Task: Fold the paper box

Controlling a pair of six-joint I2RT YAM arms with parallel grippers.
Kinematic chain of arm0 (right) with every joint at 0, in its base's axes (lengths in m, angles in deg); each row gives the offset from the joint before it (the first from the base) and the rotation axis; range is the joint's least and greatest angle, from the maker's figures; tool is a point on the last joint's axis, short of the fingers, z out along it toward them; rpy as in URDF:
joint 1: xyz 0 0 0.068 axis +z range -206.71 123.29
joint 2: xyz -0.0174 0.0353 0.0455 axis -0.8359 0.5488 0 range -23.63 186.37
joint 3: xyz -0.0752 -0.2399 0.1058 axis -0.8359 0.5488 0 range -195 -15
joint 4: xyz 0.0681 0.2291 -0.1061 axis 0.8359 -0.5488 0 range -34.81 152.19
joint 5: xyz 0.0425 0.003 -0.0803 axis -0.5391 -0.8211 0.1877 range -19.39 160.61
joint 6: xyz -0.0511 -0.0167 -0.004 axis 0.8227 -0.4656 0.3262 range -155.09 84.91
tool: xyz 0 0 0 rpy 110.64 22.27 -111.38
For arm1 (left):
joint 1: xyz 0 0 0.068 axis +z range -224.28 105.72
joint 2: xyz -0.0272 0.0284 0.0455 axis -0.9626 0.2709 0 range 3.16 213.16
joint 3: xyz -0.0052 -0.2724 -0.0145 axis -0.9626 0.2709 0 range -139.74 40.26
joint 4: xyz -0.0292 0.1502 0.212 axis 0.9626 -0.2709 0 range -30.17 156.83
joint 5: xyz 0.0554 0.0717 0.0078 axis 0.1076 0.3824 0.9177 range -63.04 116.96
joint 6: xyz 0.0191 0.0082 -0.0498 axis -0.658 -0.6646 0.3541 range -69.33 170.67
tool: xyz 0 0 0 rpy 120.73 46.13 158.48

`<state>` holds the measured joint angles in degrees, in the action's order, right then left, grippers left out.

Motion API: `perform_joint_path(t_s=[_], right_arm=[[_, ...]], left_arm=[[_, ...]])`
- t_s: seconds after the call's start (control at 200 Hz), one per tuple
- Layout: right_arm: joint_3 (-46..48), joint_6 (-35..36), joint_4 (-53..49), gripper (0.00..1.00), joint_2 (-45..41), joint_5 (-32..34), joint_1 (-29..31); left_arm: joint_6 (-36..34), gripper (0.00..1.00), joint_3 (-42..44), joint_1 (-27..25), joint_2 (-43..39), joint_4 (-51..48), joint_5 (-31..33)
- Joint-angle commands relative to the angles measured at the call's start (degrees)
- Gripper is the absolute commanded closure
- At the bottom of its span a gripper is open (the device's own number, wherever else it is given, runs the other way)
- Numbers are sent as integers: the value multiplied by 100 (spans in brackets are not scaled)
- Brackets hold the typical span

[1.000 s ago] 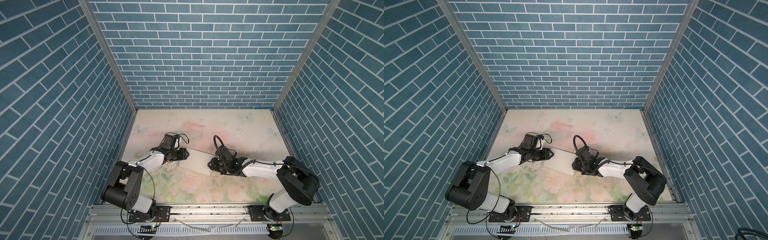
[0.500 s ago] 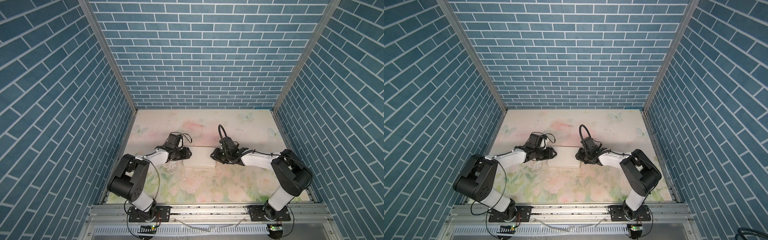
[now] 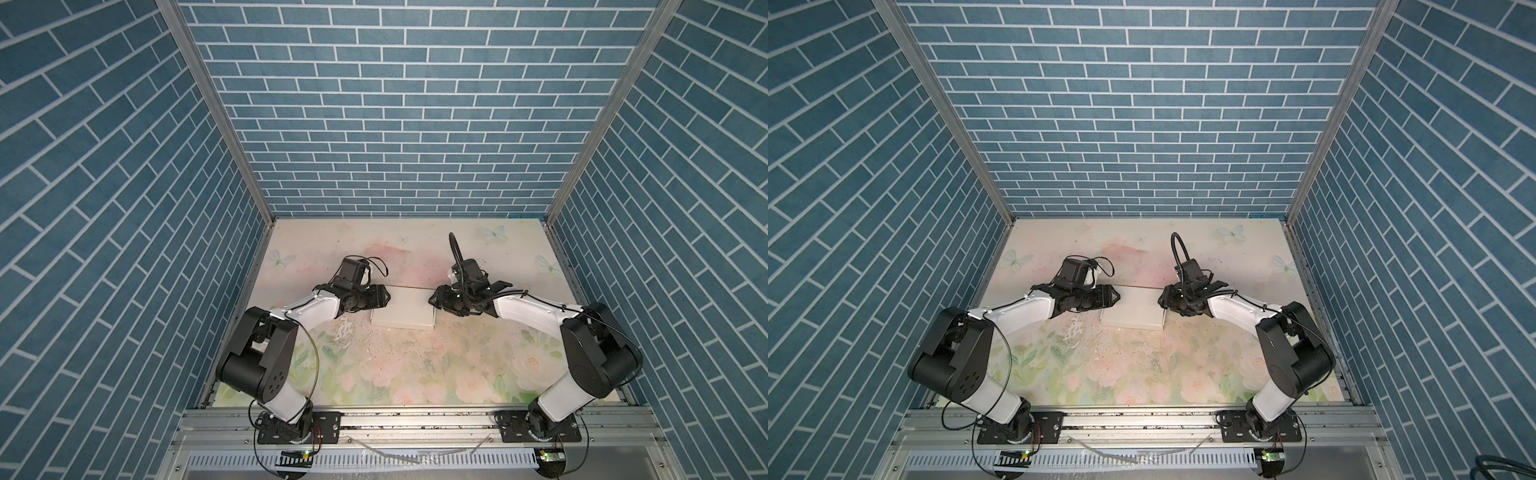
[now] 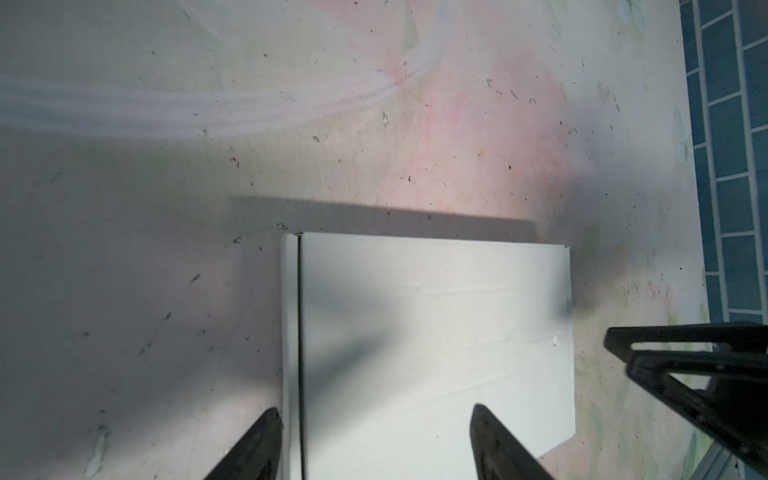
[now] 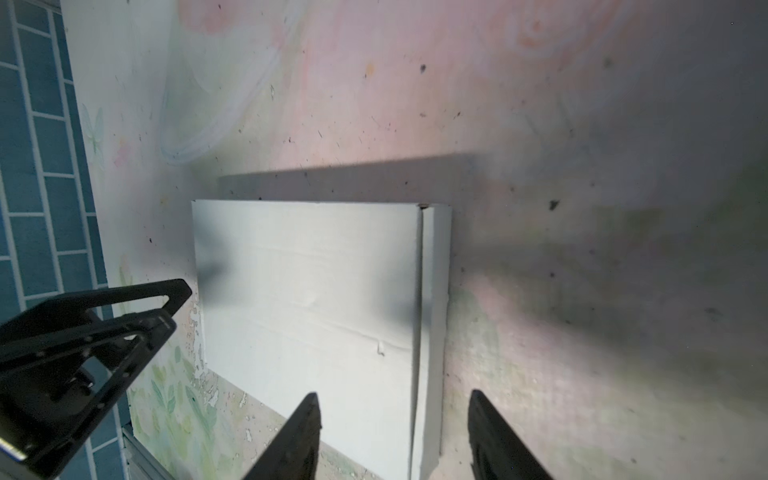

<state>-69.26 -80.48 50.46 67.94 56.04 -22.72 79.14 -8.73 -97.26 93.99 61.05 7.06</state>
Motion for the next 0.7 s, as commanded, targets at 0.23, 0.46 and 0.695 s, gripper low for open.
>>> perform_joint_path(t_s=[0.23, 0.46, 0.695], right_arm=[[86, 1162, -683, 41, -1261, 900, -535], [958, 1715, -90, 31, -2221, 2152, -909], [1556, 2140, 176, 24, -2838, 3458, -1147]], left_arm=[[-400, 24, 221, 345, -839, -340, 496], [-647, 1, 441, 1029, -1488, -152, 973], [-808, 0, 768, 1300, -1975, 152, 2433]])
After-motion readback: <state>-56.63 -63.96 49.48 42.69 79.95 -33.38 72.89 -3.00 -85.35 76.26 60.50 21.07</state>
